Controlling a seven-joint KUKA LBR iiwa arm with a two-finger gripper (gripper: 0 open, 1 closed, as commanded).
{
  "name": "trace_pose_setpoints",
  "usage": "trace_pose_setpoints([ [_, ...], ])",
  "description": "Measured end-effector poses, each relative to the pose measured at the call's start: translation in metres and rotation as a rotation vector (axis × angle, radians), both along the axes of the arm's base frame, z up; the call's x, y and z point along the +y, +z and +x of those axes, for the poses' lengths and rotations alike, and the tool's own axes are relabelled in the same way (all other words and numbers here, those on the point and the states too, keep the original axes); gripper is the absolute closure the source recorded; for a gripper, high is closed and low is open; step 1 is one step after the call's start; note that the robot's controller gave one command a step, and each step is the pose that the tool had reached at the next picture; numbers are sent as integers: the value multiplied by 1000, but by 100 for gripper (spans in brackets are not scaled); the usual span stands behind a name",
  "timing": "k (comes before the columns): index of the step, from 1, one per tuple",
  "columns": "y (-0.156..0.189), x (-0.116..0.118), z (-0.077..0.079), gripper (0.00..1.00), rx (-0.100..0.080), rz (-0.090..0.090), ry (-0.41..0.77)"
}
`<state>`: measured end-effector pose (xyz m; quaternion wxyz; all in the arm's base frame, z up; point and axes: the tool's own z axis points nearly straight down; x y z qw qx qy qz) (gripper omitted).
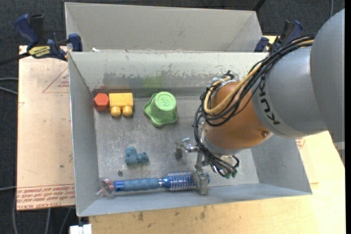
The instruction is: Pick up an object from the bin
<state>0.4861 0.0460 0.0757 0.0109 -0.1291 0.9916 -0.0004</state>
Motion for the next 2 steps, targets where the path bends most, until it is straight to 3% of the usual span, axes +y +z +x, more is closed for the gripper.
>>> trace_pose_setpoints([
  [1, 0, 2, 3, 0, 16, -1, 86],
  [2, 70, 3, 1, 0, 13, -1, 69],
])
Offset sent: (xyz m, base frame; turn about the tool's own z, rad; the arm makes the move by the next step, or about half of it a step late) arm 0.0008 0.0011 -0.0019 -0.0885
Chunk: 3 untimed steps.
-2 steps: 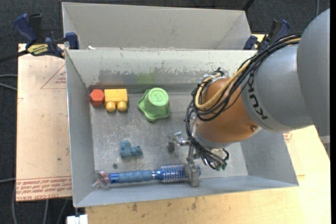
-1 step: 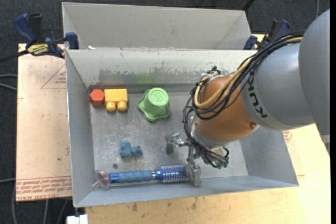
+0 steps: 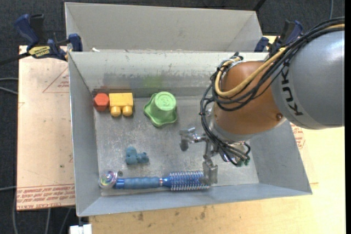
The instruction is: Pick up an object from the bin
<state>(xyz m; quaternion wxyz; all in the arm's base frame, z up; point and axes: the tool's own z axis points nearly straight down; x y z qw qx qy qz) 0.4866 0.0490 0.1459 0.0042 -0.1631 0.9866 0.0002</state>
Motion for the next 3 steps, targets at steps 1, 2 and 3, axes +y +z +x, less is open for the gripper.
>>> trace_pose_setpoints([
  [1, -62, 0, -1, 0, 8, -1, 102],
  [2, -61, 0, 0, 100, 6, 0, 100],
  [3, 33, -8, 5, 100, -2, -2, 110],
])
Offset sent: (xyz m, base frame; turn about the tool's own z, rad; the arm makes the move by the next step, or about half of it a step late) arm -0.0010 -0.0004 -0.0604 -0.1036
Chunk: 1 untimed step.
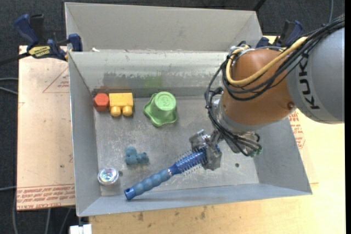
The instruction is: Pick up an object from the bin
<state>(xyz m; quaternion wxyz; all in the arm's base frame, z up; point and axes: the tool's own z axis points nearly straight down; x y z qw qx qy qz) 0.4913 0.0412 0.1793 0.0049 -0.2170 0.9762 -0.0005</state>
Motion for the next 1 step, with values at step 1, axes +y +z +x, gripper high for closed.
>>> trace_pose_setpoints([
  [1, 81, 4, 6, 100, -1, 0, -5],
])
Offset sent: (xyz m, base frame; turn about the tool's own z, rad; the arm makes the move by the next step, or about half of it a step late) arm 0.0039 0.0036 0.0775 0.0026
